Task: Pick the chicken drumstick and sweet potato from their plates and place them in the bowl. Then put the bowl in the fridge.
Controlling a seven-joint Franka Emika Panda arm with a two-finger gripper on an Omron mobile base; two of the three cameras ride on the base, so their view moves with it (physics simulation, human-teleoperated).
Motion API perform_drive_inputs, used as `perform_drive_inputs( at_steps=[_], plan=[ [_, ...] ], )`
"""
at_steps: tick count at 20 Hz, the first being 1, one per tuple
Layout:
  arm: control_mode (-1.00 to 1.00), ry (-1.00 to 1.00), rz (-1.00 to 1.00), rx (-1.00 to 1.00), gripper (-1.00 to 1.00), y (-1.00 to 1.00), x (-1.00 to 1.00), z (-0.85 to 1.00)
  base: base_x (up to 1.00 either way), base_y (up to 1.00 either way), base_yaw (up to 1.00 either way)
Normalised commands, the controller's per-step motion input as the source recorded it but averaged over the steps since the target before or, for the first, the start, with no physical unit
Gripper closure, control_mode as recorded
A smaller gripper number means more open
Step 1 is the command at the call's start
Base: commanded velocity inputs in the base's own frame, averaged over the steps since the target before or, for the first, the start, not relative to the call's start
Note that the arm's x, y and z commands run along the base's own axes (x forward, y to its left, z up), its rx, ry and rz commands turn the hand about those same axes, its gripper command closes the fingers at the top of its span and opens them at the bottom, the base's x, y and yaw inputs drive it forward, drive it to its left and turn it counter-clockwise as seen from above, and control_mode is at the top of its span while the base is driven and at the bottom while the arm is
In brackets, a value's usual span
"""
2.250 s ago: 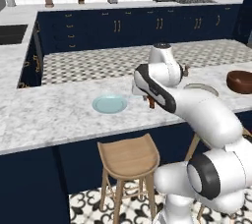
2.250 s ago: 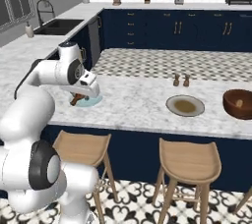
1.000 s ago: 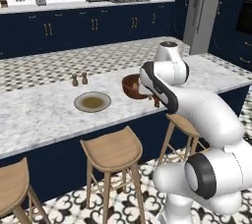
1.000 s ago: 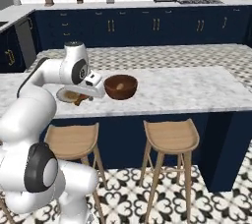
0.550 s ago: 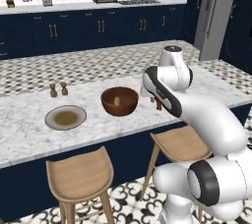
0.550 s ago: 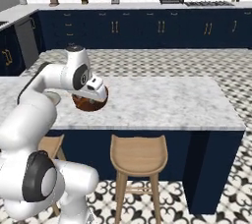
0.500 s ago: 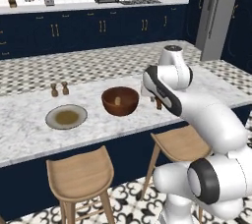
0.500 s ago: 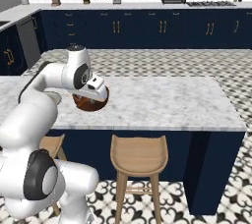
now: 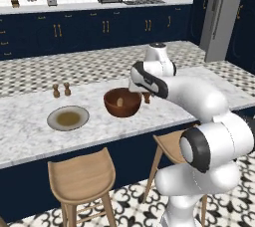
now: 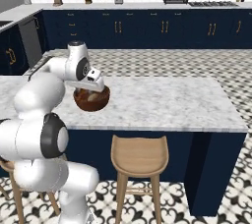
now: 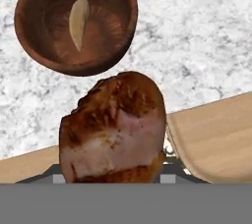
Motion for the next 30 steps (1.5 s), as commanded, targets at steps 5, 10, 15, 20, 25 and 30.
perform_drive_inputs(
  at_steps=[5, 10, 15, 20, 25, 30],
  plan=[
    [-1.0, 0.11, 0.09, 0.01, 1.0, 0.11, 1.0, -0.39, 0.0, 0.0, 0.0],
    [-1.0, 0.02, 0.04, 0.0, 1.0, 0.28, 1.0, -0.59, 0.0, 0.0, 0.0],
    [-1.0, 0.0, -0.02, -0.02, 1.0, 0.45, 1.0, -0.4, 0.0, 0.0, 0.0],
    [-1.0, 0.04, -0.03, 0.0, 1.0, 0.04, 0.8, -0.4, 0.0, 0.0, 0.0],
    [-1.0, 0.0, -0.02, 0.0, -1.0, 0.03, 0.75, -0.45, 0.0, 0.0, 0.0],
    [-1.0, 0.02, -0.05, 0.0, -1.0, 0.02, 0.45, -0.09, 0.0, 0.0, 0.0]
  ],
)
